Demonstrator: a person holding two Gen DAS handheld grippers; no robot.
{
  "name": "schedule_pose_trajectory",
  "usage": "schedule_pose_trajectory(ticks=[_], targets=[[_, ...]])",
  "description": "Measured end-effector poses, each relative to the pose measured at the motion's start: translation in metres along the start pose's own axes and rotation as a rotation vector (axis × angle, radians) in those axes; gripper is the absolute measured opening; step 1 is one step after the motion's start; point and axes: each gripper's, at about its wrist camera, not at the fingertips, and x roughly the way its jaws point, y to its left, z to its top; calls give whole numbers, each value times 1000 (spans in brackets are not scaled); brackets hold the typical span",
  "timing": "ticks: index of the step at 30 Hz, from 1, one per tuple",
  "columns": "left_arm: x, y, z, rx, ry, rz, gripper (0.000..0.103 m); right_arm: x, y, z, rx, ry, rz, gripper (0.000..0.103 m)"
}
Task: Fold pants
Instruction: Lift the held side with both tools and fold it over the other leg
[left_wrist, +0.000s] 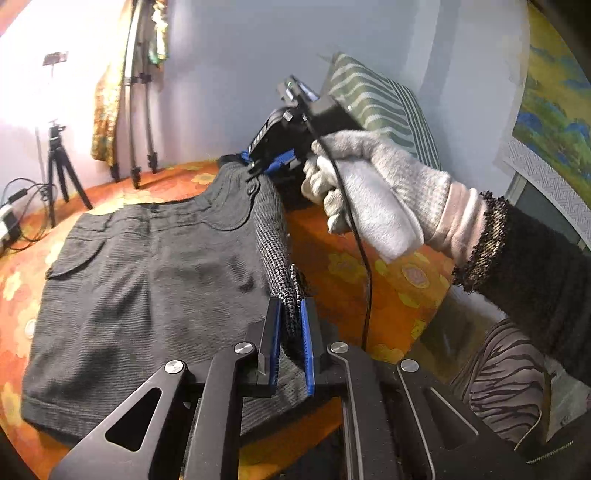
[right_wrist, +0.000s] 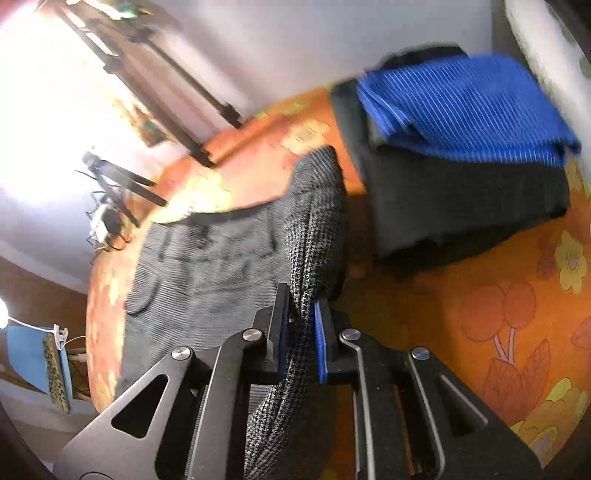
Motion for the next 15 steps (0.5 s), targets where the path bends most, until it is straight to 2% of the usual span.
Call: schedule_pose_trajectory(ticks=[7, 15], targets=[[-32, 44, -13, -68, -34, 70, 9, -1, 80, 3, -98, -35, -11, 12], [-61, 96, -32, -163, -61, 139, 9, 33, 171, -7, -188, -28, -31, 12]])
